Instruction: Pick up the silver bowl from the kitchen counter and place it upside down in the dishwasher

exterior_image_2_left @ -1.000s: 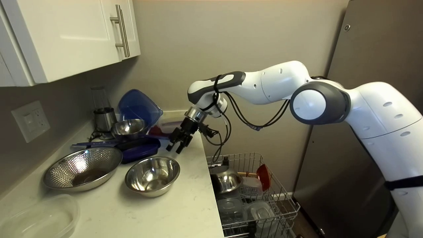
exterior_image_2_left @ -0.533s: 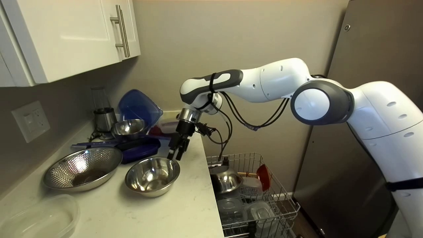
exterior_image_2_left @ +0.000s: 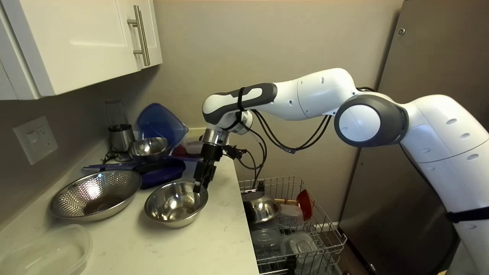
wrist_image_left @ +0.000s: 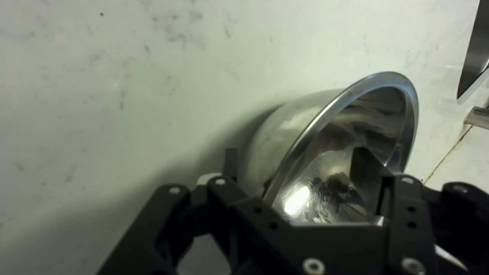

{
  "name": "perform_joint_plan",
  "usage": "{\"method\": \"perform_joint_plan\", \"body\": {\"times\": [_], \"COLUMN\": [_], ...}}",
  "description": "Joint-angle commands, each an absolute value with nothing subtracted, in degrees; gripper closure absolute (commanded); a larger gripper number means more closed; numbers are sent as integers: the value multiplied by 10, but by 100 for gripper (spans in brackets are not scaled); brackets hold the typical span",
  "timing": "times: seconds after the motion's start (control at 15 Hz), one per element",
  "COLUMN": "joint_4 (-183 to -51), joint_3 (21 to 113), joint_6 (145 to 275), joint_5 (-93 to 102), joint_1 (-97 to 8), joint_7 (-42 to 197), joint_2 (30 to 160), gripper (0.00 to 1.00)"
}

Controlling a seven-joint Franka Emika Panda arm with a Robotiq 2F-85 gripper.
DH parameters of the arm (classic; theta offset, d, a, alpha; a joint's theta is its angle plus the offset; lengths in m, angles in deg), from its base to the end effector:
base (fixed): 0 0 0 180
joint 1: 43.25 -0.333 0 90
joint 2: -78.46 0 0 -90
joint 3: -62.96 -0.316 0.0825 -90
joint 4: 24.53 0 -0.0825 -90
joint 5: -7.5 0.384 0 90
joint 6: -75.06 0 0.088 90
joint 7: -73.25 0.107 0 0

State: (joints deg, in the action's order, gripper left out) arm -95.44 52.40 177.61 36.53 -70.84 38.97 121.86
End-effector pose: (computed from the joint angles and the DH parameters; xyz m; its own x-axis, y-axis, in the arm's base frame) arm 0.5707 0.4571 0.3217 0.5165 0.8480 0.1184 0.7261 -0.3605 -0.5855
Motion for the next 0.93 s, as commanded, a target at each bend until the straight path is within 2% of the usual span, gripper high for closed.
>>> {"method": "perform_joint_plan", "body": {"times": [0.0,0.47,0.67,0.87], "joint_4": [-940,-944,-951,-960], "joint_3": [528,532,536,542], "joint_6": [1757,1763,1771,1779], "joint_5": [352,351,355,359], "joint_1": [-714,-717,-715,-712], "joint_7": [398,403,404,404], "joint_2": [1226,1223,1216,1206], "gripper": [53,98,100,97]}}
